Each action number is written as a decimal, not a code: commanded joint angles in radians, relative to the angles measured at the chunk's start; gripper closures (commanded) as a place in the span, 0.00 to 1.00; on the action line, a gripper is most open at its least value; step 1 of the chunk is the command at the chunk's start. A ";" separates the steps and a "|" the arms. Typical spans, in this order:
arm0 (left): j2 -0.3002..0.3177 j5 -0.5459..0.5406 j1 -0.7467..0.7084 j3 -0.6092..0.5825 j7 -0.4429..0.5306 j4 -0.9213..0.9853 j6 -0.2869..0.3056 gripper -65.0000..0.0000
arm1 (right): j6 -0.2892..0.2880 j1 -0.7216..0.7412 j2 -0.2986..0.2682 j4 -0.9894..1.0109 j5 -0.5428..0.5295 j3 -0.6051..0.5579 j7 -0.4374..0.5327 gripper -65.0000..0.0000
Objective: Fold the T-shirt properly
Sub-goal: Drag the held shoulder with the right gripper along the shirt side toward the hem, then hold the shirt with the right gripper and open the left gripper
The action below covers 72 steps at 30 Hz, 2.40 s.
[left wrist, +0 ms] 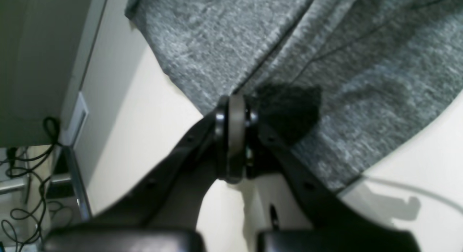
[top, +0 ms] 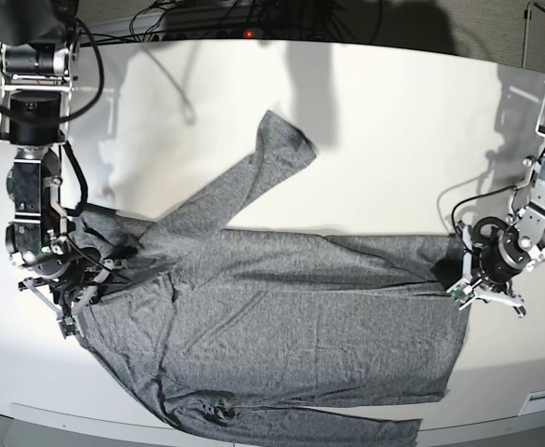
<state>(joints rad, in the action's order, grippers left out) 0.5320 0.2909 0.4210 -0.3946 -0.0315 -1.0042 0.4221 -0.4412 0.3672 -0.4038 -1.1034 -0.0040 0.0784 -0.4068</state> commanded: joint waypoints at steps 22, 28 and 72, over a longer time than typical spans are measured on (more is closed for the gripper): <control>0.011 -0.012 0.048 0.008 0.328 0.154 -0.013 1.00 | -0.011 0.079 0.077 0.023 0.139 0.006 0.137 1.00; 0.011 -0.012 0.048 0.008 0.347 0.169 -0.014 1.00 | -0.011 0.079 0.079 0.023 0.139 0.006 0.138 1.00; 0.000 -0.011 0.114 0.008 0.347 0.174 -0.067 0.95 | 0.105 0.081 0.072 0.022 0.044 0.006 0.072 0.65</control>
<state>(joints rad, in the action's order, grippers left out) 0.5205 0.2920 0.5041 -0.3946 0.2890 -0.8181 0.3721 -0.3473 0.4152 -0.3183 -1.0657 0.0483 0.0792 -0.3569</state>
